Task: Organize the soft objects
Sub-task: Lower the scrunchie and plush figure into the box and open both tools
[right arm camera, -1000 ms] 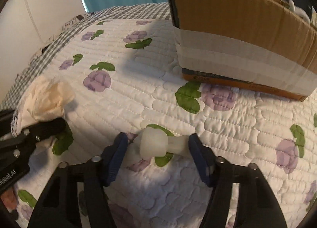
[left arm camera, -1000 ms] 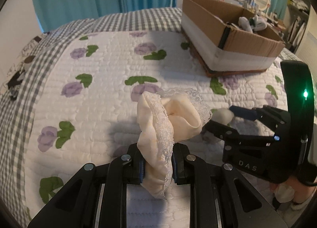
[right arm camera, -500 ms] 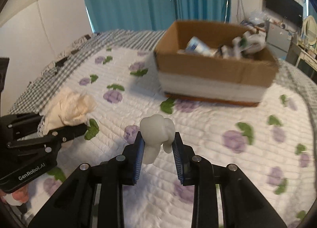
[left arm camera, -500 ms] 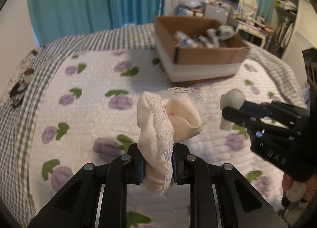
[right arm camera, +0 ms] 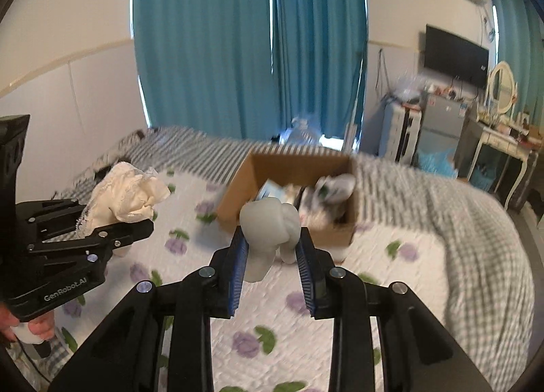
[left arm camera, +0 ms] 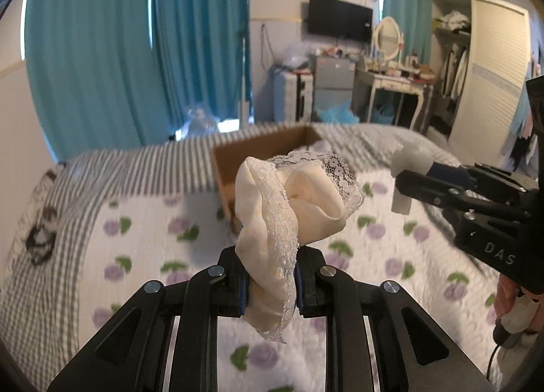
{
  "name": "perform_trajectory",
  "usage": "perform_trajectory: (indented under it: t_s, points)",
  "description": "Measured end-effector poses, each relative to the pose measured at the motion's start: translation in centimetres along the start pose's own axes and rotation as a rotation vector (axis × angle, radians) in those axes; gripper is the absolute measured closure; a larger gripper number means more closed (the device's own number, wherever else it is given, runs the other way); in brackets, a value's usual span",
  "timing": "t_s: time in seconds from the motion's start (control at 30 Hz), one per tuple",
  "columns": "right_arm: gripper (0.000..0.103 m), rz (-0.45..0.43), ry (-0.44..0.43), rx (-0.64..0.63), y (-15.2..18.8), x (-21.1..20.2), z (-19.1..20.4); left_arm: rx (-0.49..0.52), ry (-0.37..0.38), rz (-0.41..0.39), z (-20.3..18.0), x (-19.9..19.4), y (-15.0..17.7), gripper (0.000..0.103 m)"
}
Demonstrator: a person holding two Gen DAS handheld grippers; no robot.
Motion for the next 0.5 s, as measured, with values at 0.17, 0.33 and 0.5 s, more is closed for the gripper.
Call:
perform_trajectory:
  t_s: [0.17, 0.33, 0.5]
  points:
    - [0.074, -0.044, 0.027, -0.007, -3.3, 0.0, -3.3, 0.027, 0.011, -0.023, -1.5, 2.4, -3.3, 0.084]
    - [0.074, -0.061, 0.040, -0.014, -6.5, 2.9, -6.0, 0.039, -0.001, -0.019, -1.8, 6.8, -5.7, 0.084]
    - [0.074, -0.030, 0.029, -0.008, -8.2, 9.0, -8.0, 0.021, -0.024, 0.022, -0.4, 12.7, -7.5, 0.084]
Point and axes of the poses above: each gripper's, at about its wrist camera, not at the fingertips, and x roughly the way its jaws point, z to its left, y to its underside, the point moved 6 cm from there along x, roughly the way its jaws point, and after that the axes turned 12 degrees about -x, right-handed, at the moved point
